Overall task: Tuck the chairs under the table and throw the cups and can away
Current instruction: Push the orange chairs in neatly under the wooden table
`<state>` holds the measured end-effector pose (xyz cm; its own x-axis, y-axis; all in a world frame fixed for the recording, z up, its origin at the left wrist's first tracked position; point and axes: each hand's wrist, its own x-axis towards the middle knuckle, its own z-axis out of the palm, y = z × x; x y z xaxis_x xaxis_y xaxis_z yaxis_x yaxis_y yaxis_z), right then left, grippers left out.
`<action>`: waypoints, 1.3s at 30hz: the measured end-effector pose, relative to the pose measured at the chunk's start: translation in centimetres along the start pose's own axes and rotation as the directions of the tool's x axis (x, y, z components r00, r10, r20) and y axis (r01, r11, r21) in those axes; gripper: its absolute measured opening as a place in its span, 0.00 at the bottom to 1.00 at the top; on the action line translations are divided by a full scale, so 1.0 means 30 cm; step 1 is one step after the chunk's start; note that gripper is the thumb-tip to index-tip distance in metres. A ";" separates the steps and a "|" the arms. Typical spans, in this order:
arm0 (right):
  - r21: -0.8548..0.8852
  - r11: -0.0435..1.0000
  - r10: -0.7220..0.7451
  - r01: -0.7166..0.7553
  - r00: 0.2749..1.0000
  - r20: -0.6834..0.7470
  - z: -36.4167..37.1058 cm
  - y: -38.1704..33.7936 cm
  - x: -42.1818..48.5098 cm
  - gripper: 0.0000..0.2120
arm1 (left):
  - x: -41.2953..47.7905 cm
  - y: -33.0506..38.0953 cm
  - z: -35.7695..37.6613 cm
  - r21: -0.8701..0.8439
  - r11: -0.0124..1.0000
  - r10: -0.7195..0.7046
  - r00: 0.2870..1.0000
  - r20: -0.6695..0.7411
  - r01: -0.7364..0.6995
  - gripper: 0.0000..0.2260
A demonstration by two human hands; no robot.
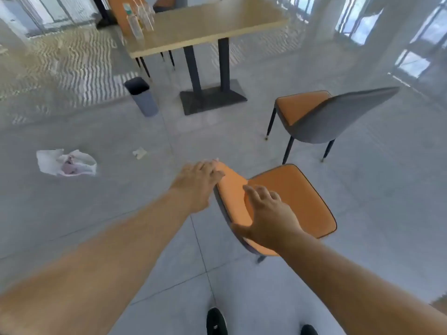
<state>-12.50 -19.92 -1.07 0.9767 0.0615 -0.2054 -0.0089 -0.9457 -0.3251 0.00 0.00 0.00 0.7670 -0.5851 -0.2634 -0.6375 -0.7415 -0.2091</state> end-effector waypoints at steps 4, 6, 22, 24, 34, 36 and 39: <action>0.007 0.992 0.121 -0.123 0.984 0.131 0.142 -0.052 0.074 0.54 | 0.141 -0.066 0.084 0.108 0.984 0.137 0.988 0.067 -0.144 0.35; -0.016 0.984 0.175 -0.175 0.972 0.154 0.185 -0.049 0.102 0.55 | 0.215 -0.067 0.109 0.127 0.974 0.177 0.981 0.079 -0.186 0.30; -0.228 0.968 0.185 -0.101 0.905 0.383 0.172 0.019 0.107 0.36 | 0.140 -0.046 0.245 -0.107 0.986 0.143 0.978 0.149 -0.127 0.11; -0.246 0.966 0.169 -0.075 0.905 0.389 0.145 0.076 0.107 0.33 | 0.091 -0.013 0.247 -0.205 0.977 0.089 0.981 0.170 -0.053 0.12; -0.139 0.990 0.007 0.034 0.957 0.290 0.058 0.309 0.278 0.27 | 0.010 0.173 0.265 -0.433 0.867 -0.154 0.960 0.236 0.246 0.19; -0.159 0.984 -0.033 0.086 0.950 0.310 0.054 0.312 0.323 0.22 | 0.005 0.190 0.263 -0.385 0.878 -0.201 0.949 0.243 0.284 0.19; -0.177 0.970 -0.101 0.167 0.938 0.331 0.049 0.317 0.367 0.17 | 0.002 0.207 0.264 -0.331 0.879 -0.265 0.928 0.262 0.344 0.19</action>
<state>-2.14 -27.76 -7.79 0.8466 0.2584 -0.4653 0.1921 -0.9636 -0.1858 -4.48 -2.04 -8.78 0.8615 -0.2605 -0.4358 -0.2719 -0.9616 0.0373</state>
